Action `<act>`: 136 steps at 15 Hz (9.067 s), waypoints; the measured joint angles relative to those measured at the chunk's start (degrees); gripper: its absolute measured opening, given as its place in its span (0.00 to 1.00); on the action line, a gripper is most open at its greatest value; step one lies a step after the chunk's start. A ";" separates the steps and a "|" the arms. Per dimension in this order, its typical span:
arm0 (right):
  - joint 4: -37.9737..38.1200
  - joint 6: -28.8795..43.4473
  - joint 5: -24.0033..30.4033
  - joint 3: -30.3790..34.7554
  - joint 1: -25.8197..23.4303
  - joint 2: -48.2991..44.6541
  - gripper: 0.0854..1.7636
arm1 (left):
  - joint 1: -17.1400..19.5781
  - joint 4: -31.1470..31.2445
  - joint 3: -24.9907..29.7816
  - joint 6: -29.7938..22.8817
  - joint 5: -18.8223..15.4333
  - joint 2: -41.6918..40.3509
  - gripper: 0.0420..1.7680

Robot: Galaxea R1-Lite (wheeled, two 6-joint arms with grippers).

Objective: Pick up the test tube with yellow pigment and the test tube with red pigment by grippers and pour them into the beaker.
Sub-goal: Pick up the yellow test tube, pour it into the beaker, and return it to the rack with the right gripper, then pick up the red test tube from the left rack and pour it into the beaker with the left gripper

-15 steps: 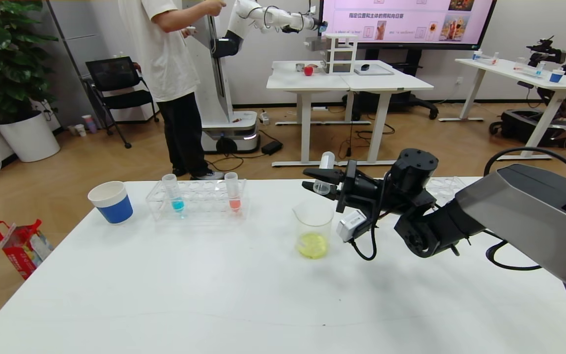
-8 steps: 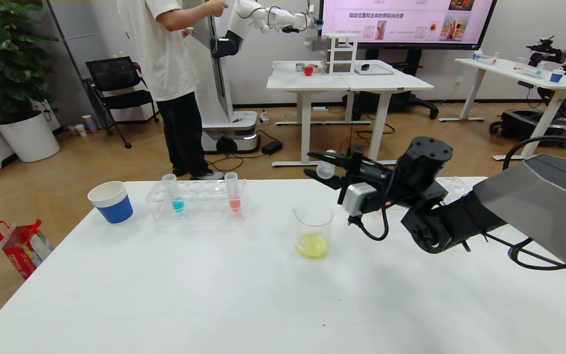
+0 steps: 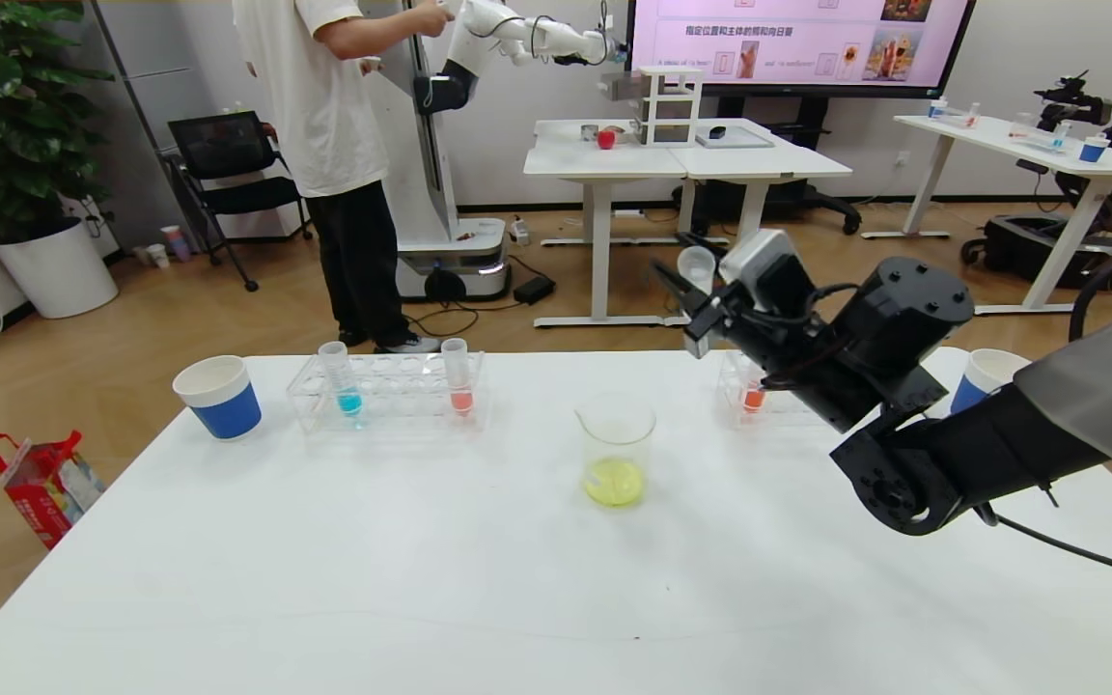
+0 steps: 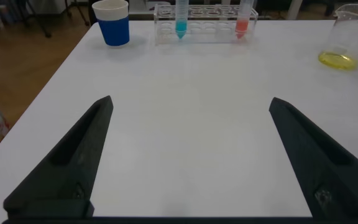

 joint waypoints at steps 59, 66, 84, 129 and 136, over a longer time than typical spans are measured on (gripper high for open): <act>20.47 26.71 -3.77 -4.99 -45.86 5.53 0.98 | 0.02 0.00 0.00 0.00 0.00 0.00 0.99; 20.80 26.75 -4.16 -2.08 -33.29 -3.54 0.98 | 0.05 0.00 0.00 -0.02 0.00 0.00 0.99; 42.16 29.15 -7.52 24.37 -22.50 -65.70 0.98 | 0.02 0.00 0.00 0.00 0.00 0.00 0.99; 82.27 23.02 -10.56 60.39 -24.13 -121.77 0.98 | -2.32 -47.95 -21.14 -0.41 1.73 63.09 0.99; 82.27 23.02 -10.56 60.39 -24.13 -121.77 0.98 | -14.51 -66.13 -26.84 -1.60 14.62 90.54 0.99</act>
